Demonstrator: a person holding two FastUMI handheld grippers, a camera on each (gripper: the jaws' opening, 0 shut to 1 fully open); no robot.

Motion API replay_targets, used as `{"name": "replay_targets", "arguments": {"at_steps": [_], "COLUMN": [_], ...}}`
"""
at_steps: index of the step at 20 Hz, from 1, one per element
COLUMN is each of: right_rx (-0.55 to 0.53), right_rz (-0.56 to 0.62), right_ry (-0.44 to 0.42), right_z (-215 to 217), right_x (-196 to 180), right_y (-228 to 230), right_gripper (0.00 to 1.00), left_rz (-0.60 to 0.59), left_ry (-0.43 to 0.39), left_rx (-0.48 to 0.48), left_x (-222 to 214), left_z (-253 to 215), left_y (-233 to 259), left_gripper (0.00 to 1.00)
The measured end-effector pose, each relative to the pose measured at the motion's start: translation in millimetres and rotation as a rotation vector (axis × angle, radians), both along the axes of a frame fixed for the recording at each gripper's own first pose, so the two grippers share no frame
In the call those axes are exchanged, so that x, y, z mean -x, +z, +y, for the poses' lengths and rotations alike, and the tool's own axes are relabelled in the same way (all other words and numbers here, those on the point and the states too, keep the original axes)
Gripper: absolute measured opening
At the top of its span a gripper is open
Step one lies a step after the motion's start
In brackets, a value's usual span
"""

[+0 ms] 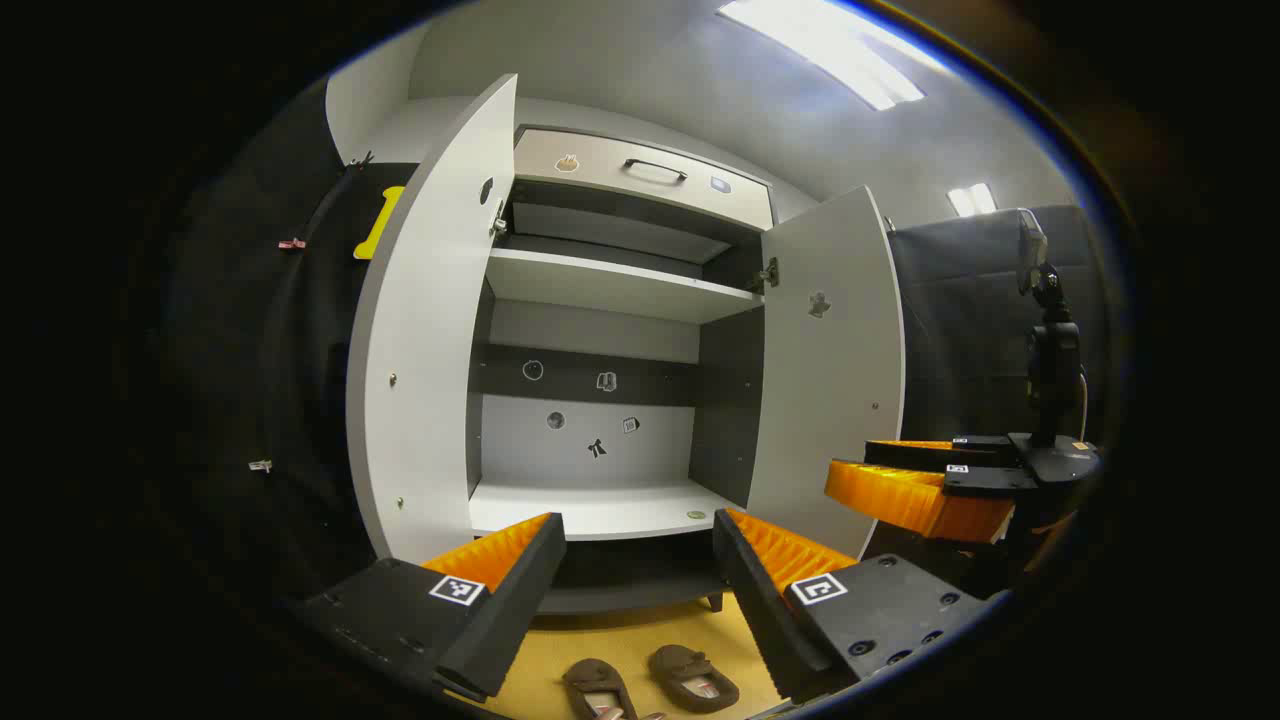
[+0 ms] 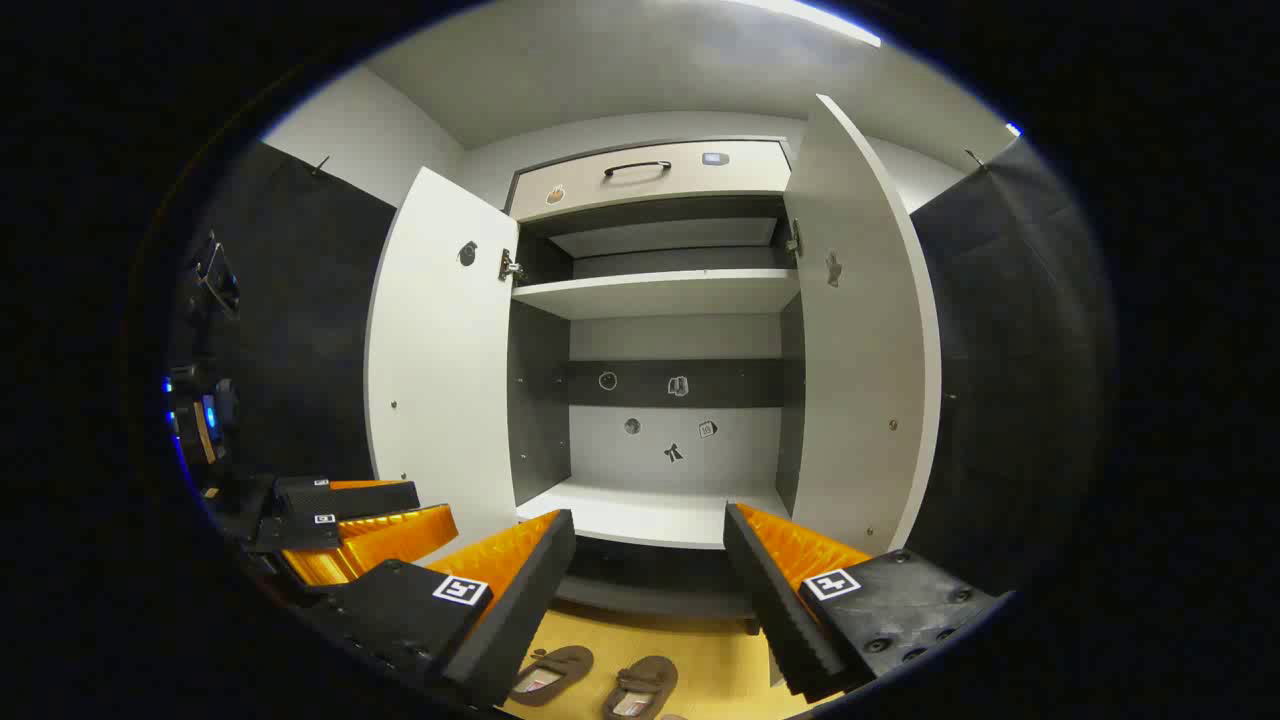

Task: Grab one shoe with the right hand and put it into the shoe cabinet, grab the other shoe with the left hand and put it into the shoe cabinet; then close the right door with the right hand and the left door with the left hand.

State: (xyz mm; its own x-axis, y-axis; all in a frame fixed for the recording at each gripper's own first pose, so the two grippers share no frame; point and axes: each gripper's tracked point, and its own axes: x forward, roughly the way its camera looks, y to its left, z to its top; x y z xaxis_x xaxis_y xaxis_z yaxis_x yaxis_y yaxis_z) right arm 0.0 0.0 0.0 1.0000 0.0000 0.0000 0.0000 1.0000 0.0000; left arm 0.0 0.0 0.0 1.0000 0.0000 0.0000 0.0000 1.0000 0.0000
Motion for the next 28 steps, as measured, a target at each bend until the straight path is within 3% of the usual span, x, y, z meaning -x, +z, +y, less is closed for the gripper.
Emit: {"name": "replay_targets", "arguments": {"at_steps": [18, 25, 28], "right_rx": [0.001, -0.068, -0.084], "right_rz": [0.074, 0.216, 0.298], "right_ry": [-0.025, -0.048, -0.084], "right_z": [2.2, 28.0, 35.4], "right_x": [-7.6, -17.4, -17.8], "right_y": [-27.8, -92.5, -135.3], "right_gripper": [0.98, 0.96, 0.86], "left_rz": [-0.007, 0.011, 0.012], "left_ry": [-0.026, -0.048, -0.079], "left_rx": [-0.062, -0.084, -0.081], "left_x": [-4.2, 6.2, 10.4], "left_z": [7.4, 23.7, 27.2], "left_y": [-0.7, -12.2, -15.3], "left_gripper": [0.94, 0.94, 0.94]}}
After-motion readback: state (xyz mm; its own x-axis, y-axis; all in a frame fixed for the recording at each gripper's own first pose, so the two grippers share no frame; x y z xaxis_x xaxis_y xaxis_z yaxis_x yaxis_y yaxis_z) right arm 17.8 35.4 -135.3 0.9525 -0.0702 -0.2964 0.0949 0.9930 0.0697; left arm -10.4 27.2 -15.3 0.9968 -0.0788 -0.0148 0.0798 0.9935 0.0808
